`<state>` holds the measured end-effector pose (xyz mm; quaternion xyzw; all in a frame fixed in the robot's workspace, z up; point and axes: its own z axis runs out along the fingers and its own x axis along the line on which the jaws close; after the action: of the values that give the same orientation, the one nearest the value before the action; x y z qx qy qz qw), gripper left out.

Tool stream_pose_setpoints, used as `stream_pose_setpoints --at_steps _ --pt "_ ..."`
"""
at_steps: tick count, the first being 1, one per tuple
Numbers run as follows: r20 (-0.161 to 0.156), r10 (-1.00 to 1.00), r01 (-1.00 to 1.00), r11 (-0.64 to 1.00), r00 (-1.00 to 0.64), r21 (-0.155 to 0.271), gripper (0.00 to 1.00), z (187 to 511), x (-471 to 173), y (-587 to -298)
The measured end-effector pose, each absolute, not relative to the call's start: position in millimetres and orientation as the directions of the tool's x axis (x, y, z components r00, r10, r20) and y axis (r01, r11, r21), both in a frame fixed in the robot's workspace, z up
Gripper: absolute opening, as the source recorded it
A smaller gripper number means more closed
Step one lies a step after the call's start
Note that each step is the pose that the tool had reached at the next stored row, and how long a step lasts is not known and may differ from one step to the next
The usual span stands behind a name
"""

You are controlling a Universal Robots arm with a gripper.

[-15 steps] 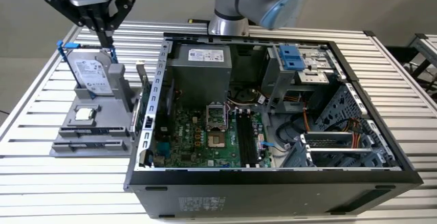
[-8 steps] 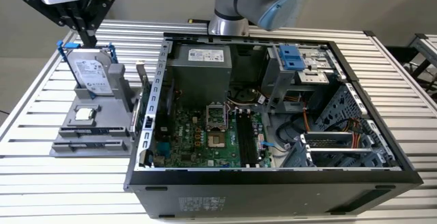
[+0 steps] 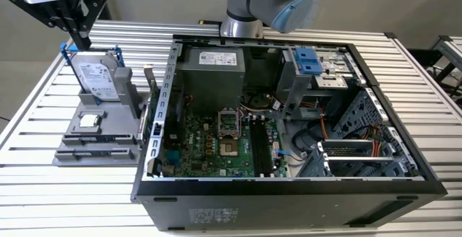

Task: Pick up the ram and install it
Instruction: 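Reach for the ram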

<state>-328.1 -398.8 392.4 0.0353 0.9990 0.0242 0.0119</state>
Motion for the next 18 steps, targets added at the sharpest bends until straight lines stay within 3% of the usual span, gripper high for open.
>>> stream_pose_setpoints --at_steps 18 --pt "-0.020 0.075 0.074 0.996 -0.997 0.049 0.00 387.0 -336.8 -445.0"
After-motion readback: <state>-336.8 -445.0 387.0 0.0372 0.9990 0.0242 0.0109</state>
